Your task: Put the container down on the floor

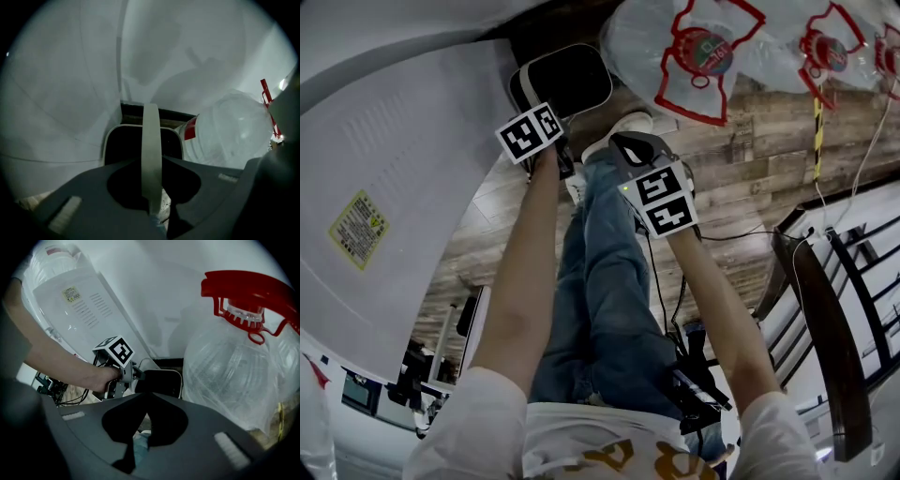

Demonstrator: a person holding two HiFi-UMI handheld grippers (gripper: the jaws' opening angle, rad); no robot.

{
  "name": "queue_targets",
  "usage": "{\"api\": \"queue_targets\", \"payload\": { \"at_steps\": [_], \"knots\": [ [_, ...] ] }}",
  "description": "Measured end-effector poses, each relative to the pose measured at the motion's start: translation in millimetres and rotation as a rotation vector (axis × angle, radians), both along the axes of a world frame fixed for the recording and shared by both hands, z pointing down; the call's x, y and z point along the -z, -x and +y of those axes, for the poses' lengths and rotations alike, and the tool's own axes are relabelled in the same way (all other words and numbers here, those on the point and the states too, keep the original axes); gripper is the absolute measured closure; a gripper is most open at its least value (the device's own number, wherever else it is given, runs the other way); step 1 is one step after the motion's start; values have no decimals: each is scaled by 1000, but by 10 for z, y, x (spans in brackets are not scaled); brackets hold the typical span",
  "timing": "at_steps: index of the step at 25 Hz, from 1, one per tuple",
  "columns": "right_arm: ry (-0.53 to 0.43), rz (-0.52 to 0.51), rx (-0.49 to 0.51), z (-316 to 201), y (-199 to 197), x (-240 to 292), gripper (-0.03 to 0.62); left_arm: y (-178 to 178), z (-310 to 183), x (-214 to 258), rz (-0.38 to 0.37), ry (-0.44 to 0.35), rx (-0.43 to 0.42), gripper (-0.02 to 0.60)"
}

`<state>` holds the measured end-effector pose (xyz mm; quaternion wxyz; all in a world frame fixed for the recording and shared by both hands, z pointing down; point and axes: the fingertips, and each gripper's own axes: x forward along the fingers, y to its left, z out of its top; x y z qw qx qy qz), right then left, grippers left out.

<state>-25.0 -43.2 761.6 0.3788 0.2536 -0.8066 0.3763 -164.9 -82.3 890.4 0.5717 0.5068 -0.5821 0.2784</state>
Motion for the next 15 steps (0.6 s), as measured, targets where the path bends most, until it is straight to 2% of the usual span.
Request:
{"api": "queue_targets", "payload": {
  "at_steps": [3, 7, 11, 15],
  "knots": [
    [1, 0, -6, 7, -18, -14, 566, 74, 73, -48, -17, 34, 20, 504],
    [2, 9, -14, 21, -28, -35, 566, 207, 211, -81, -54, 92, 61, 433],
    [-5, 12, -14, 45, -35, 6, 566, 371, 390, -47, -99, 135, 103, 409],
    [-1, 2, -55, 25, -74, 17, 566, 454, 508, -10, -147, 149, 86, 411]
  ]
}}
